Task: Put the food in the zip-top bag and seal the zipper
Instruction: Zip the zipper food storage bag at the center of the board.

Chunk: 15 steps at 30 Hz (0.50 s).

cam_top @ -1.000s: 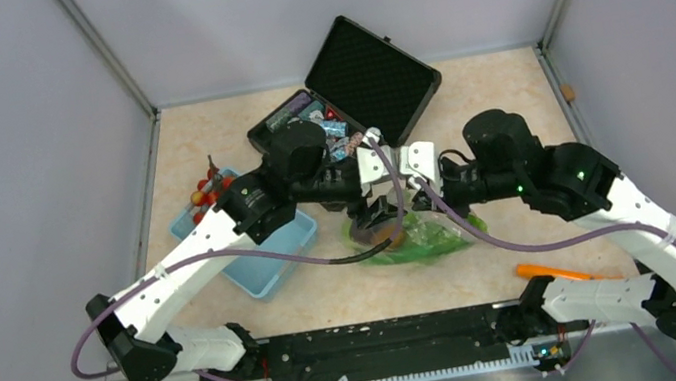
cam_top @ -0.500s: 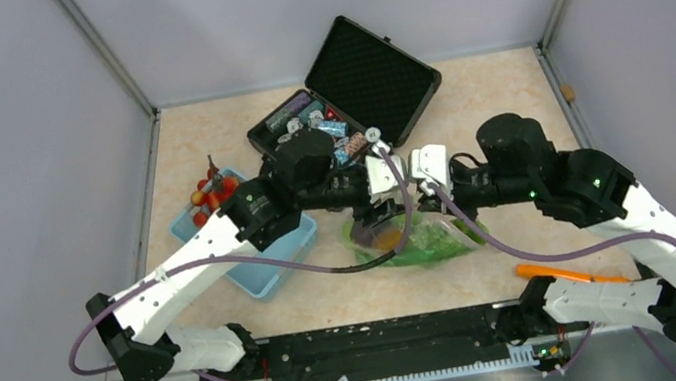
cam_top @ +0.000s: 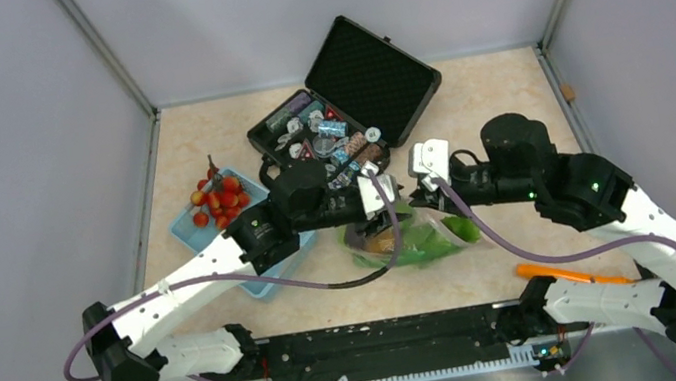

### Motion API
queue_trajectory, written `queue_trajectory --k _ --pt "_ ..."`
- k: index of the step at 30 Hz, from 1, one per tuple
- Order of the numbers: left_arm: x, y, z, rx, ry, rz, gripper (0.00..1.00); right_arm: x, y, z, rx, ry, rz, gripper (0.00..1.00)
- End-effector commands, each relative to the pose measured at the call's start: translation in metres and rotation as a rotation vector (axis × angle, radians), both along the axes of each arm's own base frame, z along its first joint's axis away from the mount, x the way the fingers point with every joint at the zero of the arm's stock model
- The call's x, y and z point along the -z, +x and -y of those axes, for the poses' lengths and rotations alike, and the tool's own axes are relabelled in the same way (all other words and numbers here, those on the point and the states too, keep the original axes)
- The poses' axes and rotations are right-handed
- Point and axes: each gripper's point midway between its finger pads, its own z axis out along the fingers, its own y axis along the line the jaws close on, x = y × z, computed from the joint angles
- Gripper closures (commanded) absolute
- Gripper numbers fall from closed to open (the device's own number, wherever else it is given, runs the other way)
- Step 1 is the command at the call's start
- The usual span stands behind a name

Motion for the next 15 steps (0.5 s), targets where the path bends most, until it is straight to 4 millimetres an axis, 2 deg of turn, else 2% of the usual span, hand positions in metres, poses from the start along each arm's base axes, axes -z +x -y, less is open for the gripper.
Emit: queue_trajectory --k 1,2,3,5,6,8,9,10,15 --pt "-0.052 -0.004 0.007 0.021 -0.199 0.061 0.48 -0.018 -0.001 -0.010 -0.023 0.080 0.033 1.00" --pt "-0.051 -0.007 0.009 0.040 -0.202 0.052 0.59 -0.021 -0.001 -0.011 -0.026 0.096 0.042 1.00" --pt "-0.049 -0.008 0.011 0.047 -0.196 0.041 0.65 -0.023 -0.002 -0.011 -0.026 0.106 0.045 1.00" --pt "-0.041 -0.010 0.014 0.059 -0.185 0.007 0.70 -0.025 -0.003 -0.011 -0.030 0.120 0.049 1.00" --pt "-0.036 -0.012 0.015 0.072 -0.180 -0.006 0.80 -0.026 -0.004 -0.011 -0.031 0.126 0.049 1.00" --pt "-0.028 -0.014 0.017 0.080 -0.164 -0.034 0.89 -0.027 -0.005 -0.010 -0.034 0.134 0.050 1.00" --pt "-0.024 -0.014 0.017 0.081 -0.153 -0.043 0.97 -0.029 -0.005 -0.010 -0.031 0.137 0.054 1.00" --pt "-0.021 -0.014 0.017 0.078 -0.142 -0.047 1.00 -0.029 -0.005 -0.009 -0.027 0.138 0.055 1.00" --pt "-0.010 -0.006 0.012 0.034 -0.103 -0.031 0.99 -0.026 -0.002 -0.006 -0.004 0.121 0.054 1.00"
